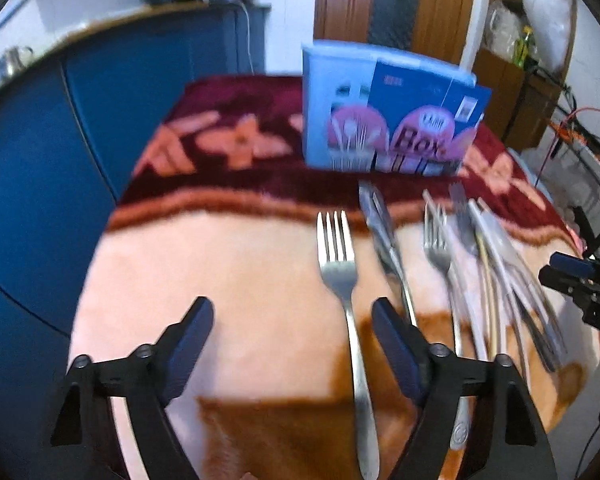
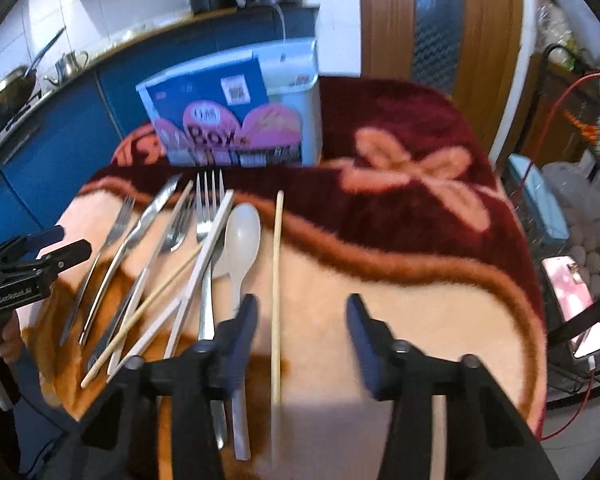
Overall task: Organize utensils
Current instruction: 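Grasp the wooden chopstick with the right tool while the left tool grasps a silver fork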
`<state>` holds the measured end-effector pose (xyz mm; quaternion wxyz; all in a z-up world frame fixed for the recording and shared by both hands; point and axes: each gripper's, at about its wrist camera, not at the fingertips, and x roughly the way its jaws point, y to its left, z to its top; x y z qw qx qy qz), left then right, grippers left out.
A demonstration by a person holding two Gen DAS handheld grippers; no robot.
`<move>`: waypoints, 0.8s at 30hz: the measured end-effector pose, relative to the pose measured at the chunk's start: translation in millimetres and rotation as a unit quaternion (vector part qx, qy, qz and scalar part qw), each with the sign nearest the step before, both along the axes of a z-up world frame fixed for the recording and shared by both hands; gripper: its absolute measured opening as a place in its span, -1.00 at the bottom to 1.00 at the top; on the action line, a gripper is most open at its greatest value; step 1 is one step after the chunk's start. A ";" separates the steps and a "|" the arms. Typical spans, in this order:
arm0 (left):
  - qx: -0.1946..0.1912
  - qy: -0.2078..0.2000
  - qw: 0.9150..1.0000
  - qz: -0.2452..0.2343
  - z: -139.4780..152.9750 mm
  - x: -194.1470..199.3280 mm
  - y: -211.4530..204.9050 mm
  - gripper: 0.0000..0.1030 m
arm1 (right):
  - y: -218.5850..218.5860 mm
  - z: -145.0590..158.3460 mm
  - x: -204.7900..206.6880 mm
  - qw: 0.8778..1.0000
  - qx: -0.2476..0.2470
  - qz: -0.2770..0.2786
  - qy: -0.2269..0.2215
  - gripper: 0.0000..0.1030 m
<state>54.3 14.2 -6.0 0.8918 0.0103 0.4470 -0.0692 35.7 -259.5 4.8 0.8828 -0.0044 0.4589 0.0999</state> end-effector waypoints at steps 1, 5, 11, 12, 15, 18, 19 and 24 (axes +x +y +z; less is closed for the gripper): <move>0.001 0.012 1.000 -0.003 -3.0 1.9 -0.9 0.44 | 0.1 -2.4 3.5 1.000 0.000 0.003 0.016 -0.27; -0.007 0.049 0.998 -0.024 -7.6 6.3 -5.7 0.30 | 3.2 -9.5 14.2 0.998 -0.003 0.021 0.059 -0.36; 0.015 0.073 0.996 -0.052 -5.5 16.9 -19.1 -0.02 | 15.7 -9.4 26.4 0.994 -0.043 0.044 0.092 -0.37; 0.021 0.078 0.995 -0.057 -5.4 20.3 -21.4 -0.08 | 17.7 -9.2 30.0 0.993 -0.049 0.047 0.099 -0.37; 0.031 0.110 0.992 -0.058 -3.8 29.5 -25.2 -0.11 | 24.0 -8.8 39.3 0.989 -0.062 0.056 0.121 -0.39; 0.045 0.143 0.987 -0.055 -2.8 37.8 -29.2 -0.11 | 28.0 -9.0 47.2 0.986 -0.070 0.059 0.139 -0.50; 0.051 0.149 0.986 -0.057 -2.5 40.3 -31.2 -0.17 | 30.3 -8.8 48.2 0.985 -0.074 0.061 0.141 -0.58; 0.047 0.148 0.986 -0.059 1.3 41.8 -37.0 -0.62 | 31.3 -5.9 47.8 0.987 -0.066 0.055 0.135 -0.87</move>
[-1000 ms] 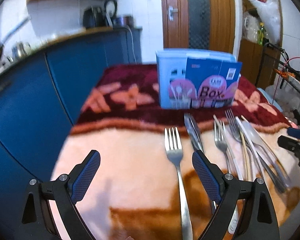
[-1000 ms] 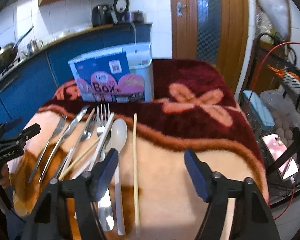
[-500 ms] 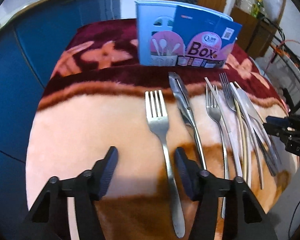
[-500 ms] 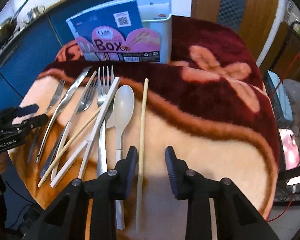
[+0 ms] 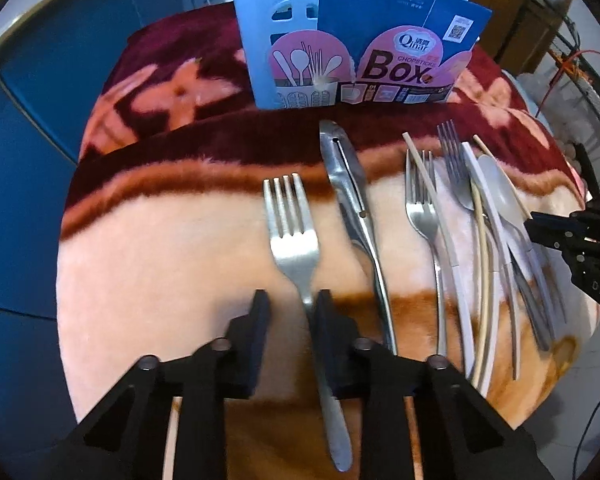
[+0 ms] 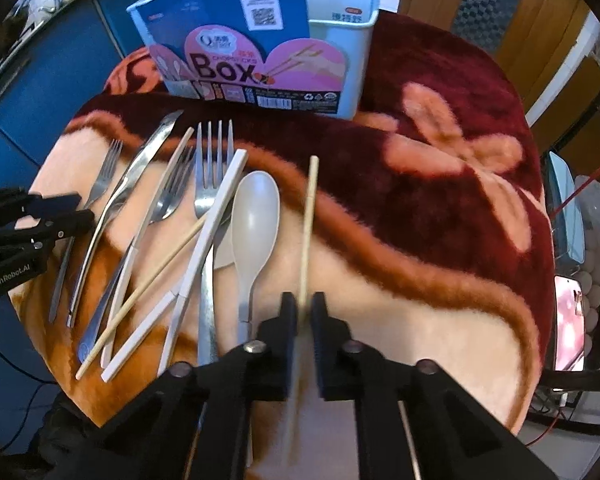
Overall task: Organize utensils
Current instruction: 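Grasp the wooden chopstick with the right tool while the left tool grasps a silver fork, then lift and drop the chopstick into the blue holder with the right tool while the left drops the fork in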
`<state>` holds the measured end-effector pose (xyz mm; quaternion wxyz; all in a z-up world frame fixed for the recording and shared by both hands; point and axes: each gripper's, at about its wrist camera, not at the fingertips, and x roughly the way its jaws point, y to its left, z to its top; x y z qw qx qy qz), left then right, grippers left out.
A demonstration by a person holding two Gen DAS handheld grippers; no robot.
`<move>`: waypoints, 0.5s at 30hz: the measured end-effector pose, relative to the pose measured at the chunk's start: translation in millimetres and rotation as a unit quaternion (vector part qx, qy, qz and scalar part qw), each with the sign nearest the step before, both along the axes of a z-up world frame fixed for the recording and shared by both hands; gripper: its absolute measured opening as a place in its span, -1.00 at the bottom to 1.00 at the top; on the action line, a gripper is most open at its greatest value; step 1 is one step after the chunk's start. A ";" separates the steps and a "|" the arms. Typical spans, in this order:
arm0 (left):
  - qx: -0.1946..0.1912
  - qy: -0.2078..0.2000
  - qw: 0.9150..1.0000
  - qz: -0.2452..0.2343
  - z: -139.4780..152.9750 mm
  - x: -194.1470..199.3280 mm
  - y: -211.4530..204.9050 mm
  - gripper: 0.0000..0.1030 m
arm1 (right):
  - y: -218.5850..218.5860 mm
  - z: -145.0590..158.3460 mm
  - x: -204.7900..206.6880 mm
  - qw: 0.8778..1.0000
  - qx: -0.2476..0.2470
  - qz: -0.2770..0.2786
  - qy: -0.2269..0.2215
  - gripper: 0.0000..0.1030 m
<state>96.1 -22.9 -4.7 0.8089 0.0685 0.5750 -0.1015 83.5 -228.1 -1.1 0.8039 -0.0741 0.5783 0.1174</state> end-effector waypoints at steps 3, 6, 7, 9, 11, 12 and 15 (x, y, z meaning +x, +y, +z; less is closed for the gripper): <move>-0.019 -0.013 1.000 0.007 0.9 -8.7 -0.2 -0.78 | -5.4 -1.0 -3.5 1.000 0.022 -0.010 -0.007 -0.88; -0.063 -0.025 0.998 0.012 3.8 -22.4 9.7 -0.88 | -13.6 2.5 -13.7 0.999 0.044 -0.018 -0.022 -0.88; -0.077 -0.027 0.997 0.014 3.5 -24.4 13.5 -0.89 | -17.9 4.8 -17.6 0.998 0.053 -0.021 -0.029 -0.88; -0.104 -0.039 0.994 0.016 4.6 -32.2 18.8 -0.91 | -25.0 8.0 -24.8 0.996 0.067 -0.027 -0.045 -0.88; -0.115 -0.060 0.991 0.018 7.6 -39.3 20.7 -0.91 | -30.6 11.5 -31.8 0.994 0.081 -0.033 -0.060 -0.88; -0.121 -0.074 0.990 0.017 10.9 -42.6 21.4 -0.91 | -31.1 12.9 -33.7 0.993 0.089 -0.038 -0.070 -0.88; -0.142 -0.123 0.982 0.020 24.2 -55.6 25.4 -0.91 | -33.4 20.9 -43.2 0.987 0.111 -0.049 -0.103 -0.88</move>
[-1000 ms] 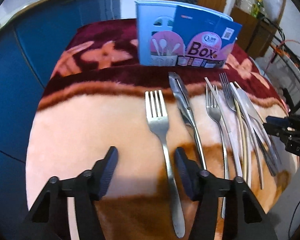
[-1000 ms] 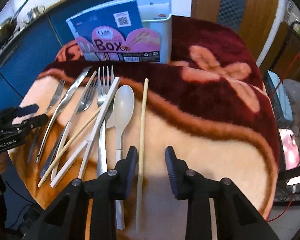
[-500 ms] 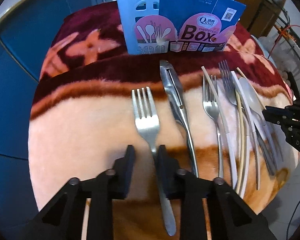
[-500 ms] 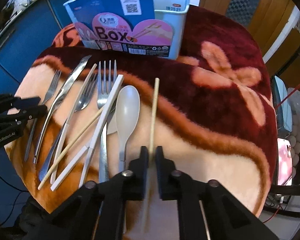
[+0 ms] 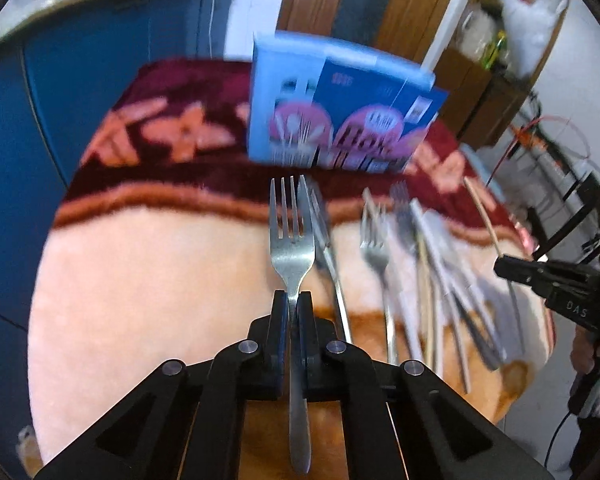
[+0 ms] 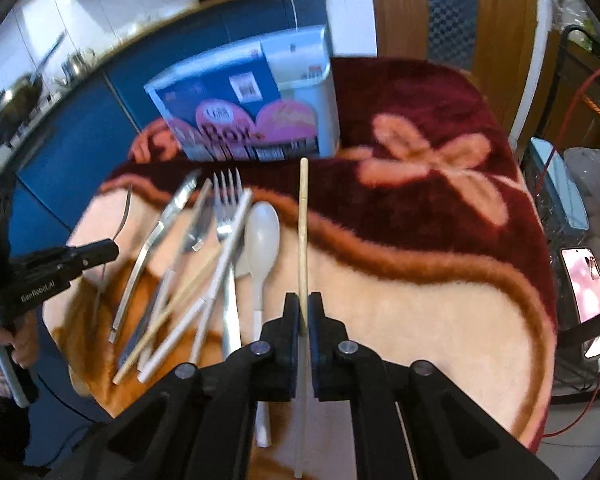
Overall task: Organize utensils
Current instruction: 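Lift and drop the chopstick into the blue holder with the right tool while the left drops the fork in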
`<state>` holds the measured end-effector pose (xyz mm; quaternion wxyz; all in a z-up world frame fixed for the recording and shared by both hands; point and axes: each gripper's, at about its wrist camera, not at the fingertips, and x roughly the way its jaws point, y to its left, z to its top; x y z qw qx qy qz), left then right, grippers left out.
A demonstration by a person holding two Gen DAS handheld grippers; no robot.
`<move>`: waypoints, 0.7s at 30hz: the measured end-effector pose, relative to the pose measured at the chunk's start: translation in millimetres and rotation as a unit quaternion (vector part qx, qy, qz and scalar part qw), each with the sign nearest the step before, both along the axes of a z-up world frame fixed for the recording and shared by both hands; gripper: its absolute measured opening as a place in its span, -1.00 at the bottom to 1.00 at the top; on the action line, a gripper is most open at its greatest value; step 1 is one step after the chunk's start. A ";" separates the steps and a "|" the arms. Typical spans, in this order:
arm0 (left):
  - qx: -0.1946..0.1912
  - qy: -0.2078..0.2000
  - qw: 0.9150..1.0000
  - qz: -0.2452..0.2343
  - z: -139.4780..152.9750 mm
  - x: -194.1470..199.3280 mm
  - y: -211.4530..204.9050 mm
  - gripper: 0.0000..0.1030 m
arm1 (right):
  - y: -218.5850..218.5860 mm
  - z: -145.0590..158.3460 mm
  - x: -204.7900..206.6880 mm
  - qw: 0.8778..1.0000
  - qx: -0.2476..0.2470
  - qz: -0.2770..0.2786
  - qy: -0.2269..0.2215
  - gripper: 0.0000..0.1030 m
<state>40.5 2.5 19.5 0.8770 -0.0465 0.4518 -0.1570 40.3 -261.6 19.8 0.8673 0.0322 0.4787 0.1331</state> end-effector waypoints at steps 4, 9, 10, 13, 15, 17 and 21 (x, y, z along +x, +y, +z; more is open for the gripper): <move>-0.022 -0.061 0.998 0.010 18.8 -7.4 5.4 -0.92 | -1.3 15.4 -12.3 0.998 0.021 -0.011 -0.058 -0.88; -0.036 -0.139 0.989 0.025 52.3 -8.3 4.8 -0.92 | 1.4 40.1 -18.3 0.989 0.046 -0.013 -0.138 -0.88; -0.040 -0.147 0.988 0.027 57.2 -3.9 4.1 -0.92 | -1.1 45.0 -18.1 0.988 0.050 -0.014 -0.149 -0.88; -0.043 -0.186 0.981 0.031 76.5 0.9 3.7 -0.92 | -1.2 56.5 -13.3 0.982 0.059 -0.017 -0.179 -0.88; -0.037 -0.214 0.976 0.032 89.5 7.8 2.0 -0.92 | -1.0 63.0 -6.2 0.978 0.062 -0.019 -0.197 -0.88; -0.034 -0.231 0.972 0.032 100.3 16.7 2.1 -0.91 | 0.4 68.2 0.2 0.974 0.059 -0.021 -0.216 -0.88; -0.038 -0.252 0.966 0.038 123.2 37.3 3.9 -0.92 | 2.0 78.8 13.6 0.968 0.069 -0.020 -0.240 -0.88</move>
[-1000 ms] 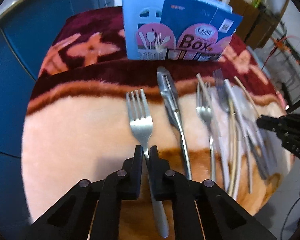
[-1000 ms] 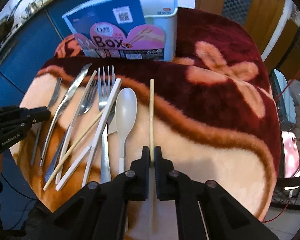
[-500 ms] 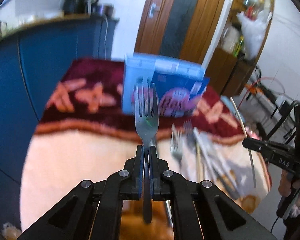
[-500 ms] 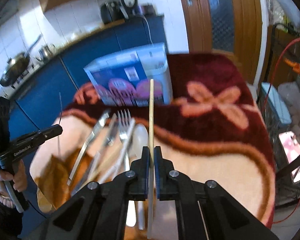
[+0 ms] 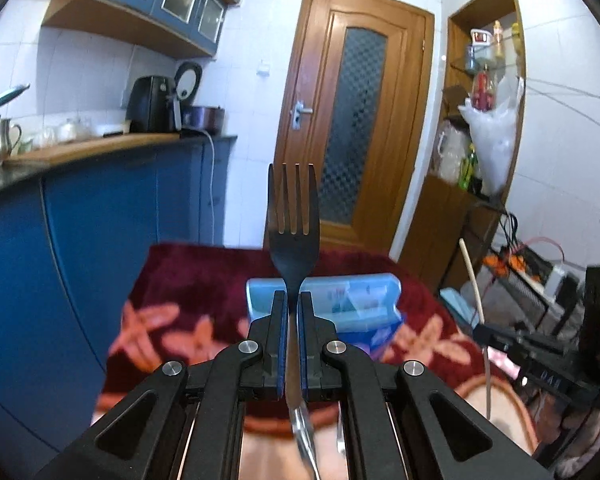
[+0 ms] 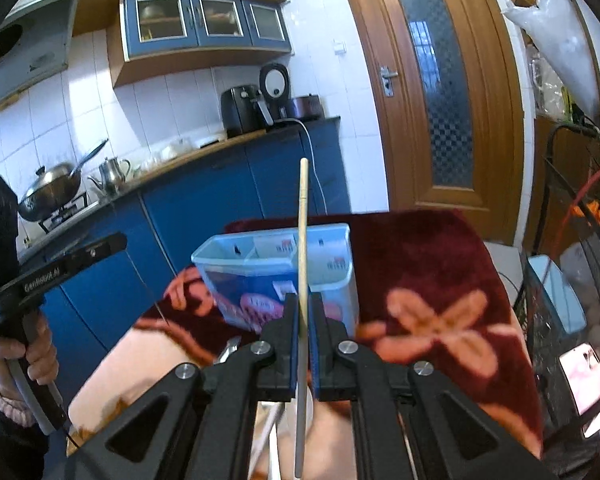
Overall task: Organize utensils
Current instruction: 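Lift and drop the chopstick into the blue holder with the right tool while the left drops the fork in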
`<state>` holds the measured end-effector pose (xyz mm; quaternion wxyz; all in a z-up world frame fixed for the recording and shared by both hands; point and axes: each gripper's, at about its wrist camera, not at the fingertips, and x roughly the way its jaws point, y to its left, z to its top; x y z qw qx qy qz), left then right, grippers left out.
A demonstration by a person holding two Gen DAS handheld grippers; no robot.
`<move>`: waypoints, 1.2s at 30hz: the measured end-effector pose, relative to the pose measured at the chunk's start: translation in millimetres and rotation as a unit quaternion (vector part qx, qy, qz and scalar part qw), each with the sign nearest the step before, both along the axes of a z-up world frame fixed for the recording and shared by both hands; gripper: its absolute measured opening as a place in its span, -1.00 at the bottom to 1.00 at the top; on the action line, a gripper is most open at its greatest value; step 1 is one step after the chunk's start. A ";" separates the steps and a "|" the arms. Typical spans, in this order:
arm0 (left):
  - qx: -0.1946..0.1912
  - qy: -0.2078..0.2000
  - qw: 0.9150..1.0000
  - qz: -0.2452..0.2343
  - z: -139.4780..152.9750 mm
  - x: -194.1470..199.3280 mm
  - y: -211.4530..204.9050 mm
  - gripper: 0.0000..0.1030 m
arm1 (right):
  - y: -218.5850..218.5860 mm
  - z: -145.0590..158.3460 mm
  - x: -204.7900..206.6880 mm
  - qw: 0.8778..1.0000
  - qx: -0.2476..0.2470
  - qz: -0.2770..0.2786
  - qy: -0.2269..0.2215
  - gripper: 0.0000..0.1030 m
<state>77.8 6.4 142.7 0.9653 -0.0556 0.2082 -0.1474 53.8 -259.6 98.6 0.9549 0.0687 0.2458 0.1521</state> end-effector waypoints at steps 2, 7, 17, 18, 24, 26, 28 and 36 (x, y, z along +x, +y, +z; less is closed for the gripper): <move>0.001 -0.013 1.000 0.006 11.3 10.1 -0.7 -0.92 | 0.4 5.4 6.7 1.000 0.000 0.002 -0.014 -0.88; 0.005 -0.029 0.999 0.015 27.3 41.5 -9.2 -0.91 | 0.9 14.6 25.6 0.999 0.010 0.000 -0.037 -0.88; 0.022 -0.009 1.000 0.017 -14.4 90.4 -19.1 -0.91 | 5.2 11.7 71.0 0.996 0.028 -0.017 -0.078 -0.88; 0.021 -0.003 1.000 0.014 -20.1 95.2 -18.9 -0.91 | 5.8 10.5 76.7 0.996 0.025 -0.024 -0.083 -0.88; 0.022 0.010 1.000 0.000 -41.0 112.2 -21.7 -0.91 | 13.0 1.3 111.8 0.993 0.003 -0.054 -0.106 -0.88; 0.023 0.013 1.000 -0.003 -47.2 114.8 -22.6 -0.91 | 16.0 -3.1 121.7 0.991 0.002 -0.061 -0.115 -0.88; 0.021 0.017 1.000 -0.003 -52.9 117.9 -22.2 -0.91 | 18.2 -6.1 130.5 0.990 0.002 -0.066 -0.124 -0.88; 0.013 0.050 0.999 -0.014 -67.8 119.8 -24.3 -0.90 | 24.2 -25.0 138.5 0.993 -0.018 -0.046 -0.109 -0.88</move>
